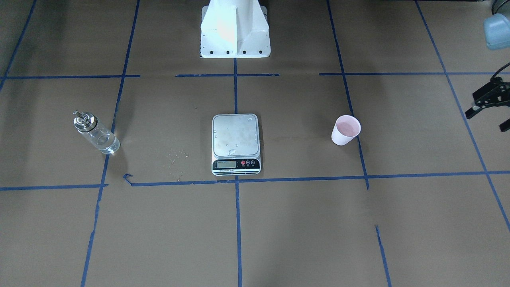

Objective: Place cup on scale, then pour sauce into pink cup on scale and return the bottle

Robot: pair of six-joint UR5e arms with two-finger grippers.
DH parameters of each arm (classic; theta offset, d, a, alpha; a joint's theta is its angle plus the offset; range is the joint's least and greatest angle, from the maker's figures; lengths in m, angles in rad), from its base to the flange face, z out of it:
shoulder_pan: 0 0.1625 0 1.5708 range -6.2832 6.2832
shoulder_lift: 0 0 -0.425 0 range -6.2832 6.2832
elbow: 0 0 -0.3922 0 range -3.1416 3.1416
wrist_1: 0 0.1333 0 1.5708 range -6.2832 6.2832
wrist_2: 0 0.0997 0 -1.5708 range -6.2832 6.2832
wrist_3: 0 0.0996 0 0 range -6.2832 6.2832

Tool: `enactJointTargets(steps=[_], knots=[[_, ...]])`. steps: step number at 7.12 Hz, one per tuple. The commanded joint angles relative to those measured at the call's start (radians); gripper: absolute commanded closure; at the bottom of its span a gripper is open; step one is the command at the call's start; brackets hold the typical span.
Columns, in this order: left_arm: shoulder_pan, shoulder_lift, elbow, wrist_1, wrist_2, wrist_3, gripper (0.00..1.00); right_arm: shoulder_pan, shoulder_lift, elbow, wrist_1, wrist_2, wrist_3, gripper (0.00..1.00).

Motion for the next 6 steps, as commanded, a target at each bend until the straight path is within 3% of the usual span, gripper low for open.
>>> enactJointTargets(steps=[1,3,4,6], knots=[[0.207,-0.032,-0.074,-0.039,0.109,-0.371,0.00,-0.005,-0.006,-0.028,0.001,0.000,0.000,0.00],[0.434,-0.030,-0.066,-0.151,0.352,-0.743,0.00,-0.005,0.002,-0.026,0.002,-0.002,0.004,0.00],[0.499,-0.033,-0.052,-0.159,0.417,-0.795,0.00,-0.005,0.005,-0.026,0.002,0.000,0.009,0.00],[0.505,-0.035,-0.012,-0.159,0.426,-0.793,0.00,-0.005,0.016,-0.023,0.001,0.002,0.015,0.00]])
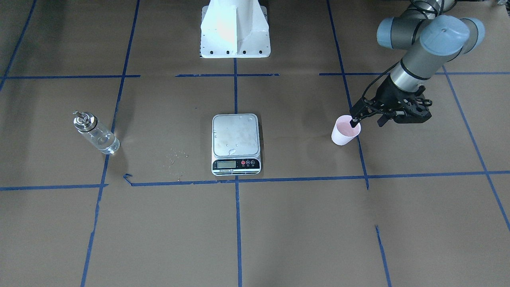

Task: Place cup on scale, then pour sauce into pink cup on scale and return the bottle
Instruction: 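Move the left gripper down to the pink cup and grasp it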

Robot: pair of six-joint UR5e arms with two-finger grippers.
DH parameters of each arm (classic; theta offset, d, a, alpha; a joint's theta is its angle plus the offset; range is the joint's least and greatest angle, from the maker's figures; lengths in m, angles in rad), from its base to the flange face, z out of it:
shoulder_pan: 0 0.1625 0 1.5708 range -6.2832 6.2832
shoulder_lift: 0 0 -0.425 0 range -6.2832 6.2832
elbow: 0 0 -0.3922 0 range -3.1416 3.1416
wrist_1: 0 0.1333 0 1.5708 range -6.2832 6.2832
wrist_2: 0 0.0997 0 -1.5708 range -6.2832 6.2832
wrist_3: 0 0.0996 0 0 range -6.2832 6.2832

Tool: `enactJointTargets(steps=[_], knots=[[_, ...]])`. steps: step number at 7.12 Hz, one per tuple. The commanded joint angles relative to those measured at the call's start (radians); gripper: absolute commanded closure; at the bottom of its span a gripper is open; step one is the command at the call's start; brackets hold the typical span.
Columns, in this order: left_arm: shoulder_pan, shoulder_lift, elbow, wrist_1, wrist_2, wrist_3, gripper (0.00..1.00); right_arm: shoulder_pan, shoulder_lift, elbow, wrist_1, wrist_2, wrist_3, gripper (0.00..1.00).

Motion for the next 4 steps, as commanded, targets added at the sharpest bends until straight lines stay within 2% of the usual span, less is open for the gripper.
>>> enactJointTargets(steps=[1,4], knots=[[0.020,-0.002,0.050,-0.007,0.019,-0.008,0.01,0.000,0.007,0.003,-0.001,0.003,0.005,0.00],[0.050,0.002,0.058,-0.014,0.017,-0.008,0.01,0.000,0.019,-0.002,-0.001,0.004,0.006,0.00]])
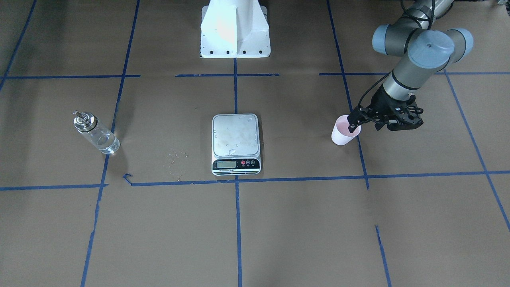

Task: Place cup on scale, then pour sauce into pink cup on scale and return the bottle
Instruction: 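Move the left gripper down to the pink cup and grasp it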

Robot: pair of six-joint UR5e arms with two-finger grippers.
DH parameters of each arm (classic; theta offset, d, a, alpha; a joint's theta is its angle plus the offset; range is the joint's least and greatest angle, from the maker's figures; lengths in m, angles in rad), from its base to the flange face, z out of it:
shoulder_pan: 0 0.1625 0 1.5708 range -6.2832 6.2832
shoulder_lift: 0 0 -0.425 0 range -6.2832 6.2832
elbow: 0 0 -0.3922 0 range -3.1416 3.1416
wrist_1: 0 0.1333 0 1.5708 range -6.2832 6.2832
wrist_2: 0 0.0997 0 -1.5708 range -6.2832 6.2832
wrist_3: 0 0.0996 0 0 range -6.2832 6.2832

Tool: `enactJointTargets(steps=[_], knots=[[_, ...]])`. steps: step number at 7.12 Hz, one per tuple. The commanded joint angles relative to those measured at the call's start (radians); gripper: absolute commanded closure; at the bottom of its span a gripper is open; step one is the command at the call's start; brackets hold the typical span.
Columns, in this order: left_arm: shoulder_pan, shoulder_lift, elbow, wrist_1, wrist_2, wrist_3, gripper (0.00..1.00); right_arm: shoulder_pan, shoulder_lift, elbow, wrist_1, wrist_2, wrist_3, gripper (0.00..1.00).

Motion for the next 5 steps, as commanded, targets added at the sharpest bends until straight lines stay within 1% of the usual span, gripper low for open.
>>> enactJointTargets(steps=[1,2,3,4,5], knots=[[0.020,0.001,0.000,0.000,-0.001,0.000,0.01,0.000,0.004,-0.002,0.000,0.000,0.000,0.00],[0.026,0.001,0.004,0.001,-0.001,-0.003,0.15,0.000,0.006,-0.003,0.000,0.000,0.000,0.00],[0.030,-0.001,0.014,0.002,0.001,-0.006,0.48,0.000,0.006,-0.003,0.000,0.000,0.000,0.00],[0.032,-0.002,0.024,0.001,0.001,-0.003,0.75,0.000,0.006,-0.003,0.000,0.000,0.000,0.00],[0.032,-0.004,0.024,0.001,0.001,-0.003,1.00,0.000,0.006,-0.002,0.000,0.002,0.000,0.00]])
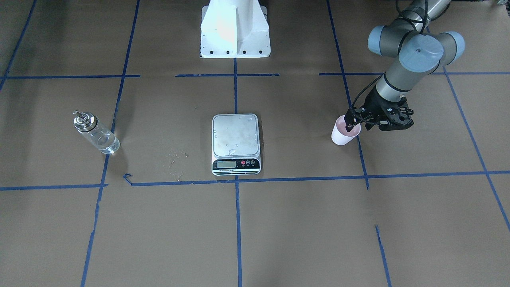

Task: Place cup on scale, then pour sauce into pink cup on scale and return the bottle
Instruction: 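Move the left gripper down to the pink cup and grasp it, then lift the pink cup with the left gripper and carry it onto the scale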

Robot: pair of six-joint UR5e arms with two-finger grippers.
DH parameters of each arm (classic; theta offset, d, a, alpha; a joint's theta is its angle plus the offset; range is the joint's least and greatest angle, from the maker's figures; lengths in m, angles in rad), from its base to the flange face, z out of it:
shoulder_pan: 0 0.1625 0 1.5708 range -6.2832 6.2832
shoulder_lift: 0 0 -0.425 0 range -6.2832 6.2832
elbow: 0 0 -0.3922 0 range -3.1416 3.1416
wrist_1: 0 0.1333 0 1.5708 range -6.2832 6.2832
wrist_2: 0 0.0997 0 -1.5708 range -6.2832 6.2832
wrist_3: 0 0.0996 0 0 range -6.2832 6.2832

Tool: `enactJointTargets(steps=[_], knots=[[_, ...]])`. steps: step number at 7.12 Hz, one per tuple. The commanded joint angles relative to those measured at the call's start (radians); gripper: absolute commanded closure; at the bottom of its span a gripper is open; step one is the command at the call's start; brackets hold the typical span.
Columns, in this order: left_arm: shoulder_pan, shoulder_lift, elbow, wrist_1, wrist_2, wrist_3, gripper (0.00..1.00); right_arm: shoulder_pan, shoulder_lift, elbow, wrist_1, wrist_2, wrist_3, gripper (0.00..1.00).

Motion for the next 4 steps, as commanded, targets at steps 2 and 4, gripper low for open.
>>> enactJointTargets(steps=[2,4], knots=[[-0.003,-0.002,-0.024,0.012,-0.003,-0.009,1.00,0.000,0.009,-0.002,-0.002,0.001,0.000,0.00],[-0.020,-0.055,-0.124,0.167,-0.004,-0.010,1.00,0.000,0.011,0.000,-0.002,0.001,0.000,0.00]])
